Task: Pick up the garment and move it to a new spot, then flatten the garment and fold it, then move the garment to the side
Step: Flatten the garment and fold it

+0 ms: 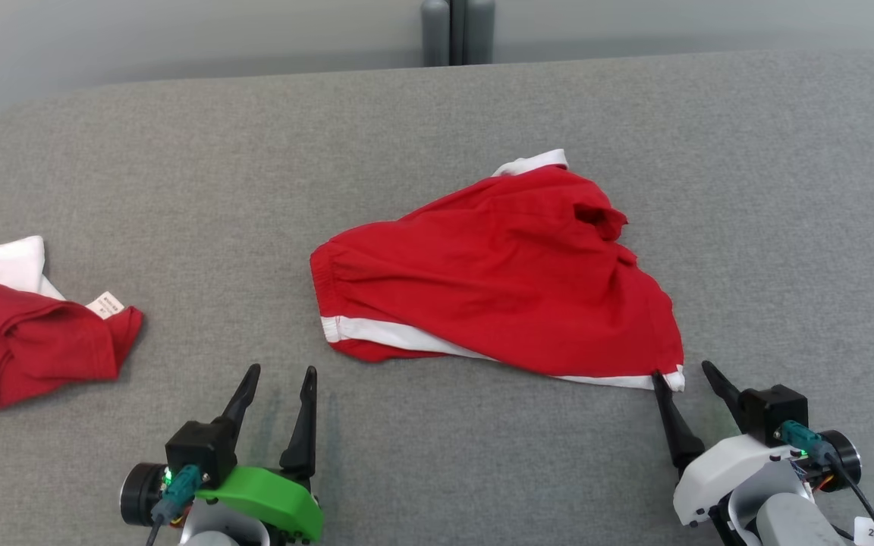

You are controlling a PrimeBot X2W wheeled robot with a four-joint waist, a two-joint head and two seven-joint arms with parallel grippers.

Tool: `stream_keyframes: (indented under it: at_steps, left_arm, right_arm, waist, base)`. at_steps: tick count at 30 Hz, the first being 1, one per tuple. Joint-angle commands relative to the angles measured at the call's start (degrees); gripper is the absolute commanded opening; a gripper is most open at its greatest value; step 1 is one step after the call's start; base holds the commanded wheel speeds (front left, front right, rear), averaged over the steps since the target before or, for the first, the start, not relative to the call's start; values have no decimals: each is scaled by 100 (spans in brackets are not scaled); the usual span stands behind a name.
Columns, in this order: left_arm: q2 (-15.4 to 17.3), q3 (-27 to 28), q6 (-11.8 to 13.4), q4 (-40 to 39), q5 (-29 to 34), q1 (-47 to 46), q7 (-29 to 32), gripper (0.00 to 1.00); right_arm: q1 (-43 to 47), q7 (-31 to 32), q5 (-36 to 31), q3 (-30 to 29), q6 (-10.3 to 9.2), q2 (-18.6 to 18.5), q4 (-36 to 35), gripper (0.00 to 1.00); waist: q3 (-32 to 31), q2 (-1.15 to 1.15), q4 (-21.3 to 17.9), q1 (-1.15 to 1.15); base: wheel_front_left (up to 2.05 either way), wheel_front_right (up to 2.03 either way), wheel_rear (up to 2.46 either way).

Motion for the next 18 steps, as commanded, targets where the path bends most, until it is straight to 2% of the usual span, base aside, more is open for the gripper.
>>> stream_keyframes:
  at_steps: [1, 3, 4, 6, 7, 18]
  left_arm:
    - [41, -11, -12, -6, -62, -95, -3, 100]
    - [63, -38, -12, -8, -80, -137, -3, 100]
    - [70, -45, -12, -7, -91, -155, -3, 100]
    - [77, -55, -12, 3, -104, -175, -3, 100]
    - [71, -92, -12, -8, -168, -181, -3, 100]
    - [272, -1082, -12, -170, -892, -249, -3, 100]
  right_arm:
    - [-72, -1, -31, 19, -10, -21, 102, 100]
    - [-134, -1, -52, 42, -10, -20, 252, 100]
    - [-145, 1, -57, 75, -10, -18, 334, 83]
    - [-161, 9, -71, 139, -10, -15, 494, 6]
    - [-174, 24, -62, 146, -10, -15, 536, 0]
    - [-117, -1, -288, -632, -10, -20, 110, 0]
  waist:
    - [122, 0, 98, 0]
    - [166, 0, 125, 0]
    - [181, 0, 133, 0]
    - [203, 0, 143, 0]
    - [210, 0, 144, 0]
    - [198, 0, 23, 0]
  base:
    - [0, 0, 0]
    - [0, 0, 0]
    - [0, 0, 0]
    - [0, 0, 0]
    - [0, 0, 0]
    - [0, 0, 0]
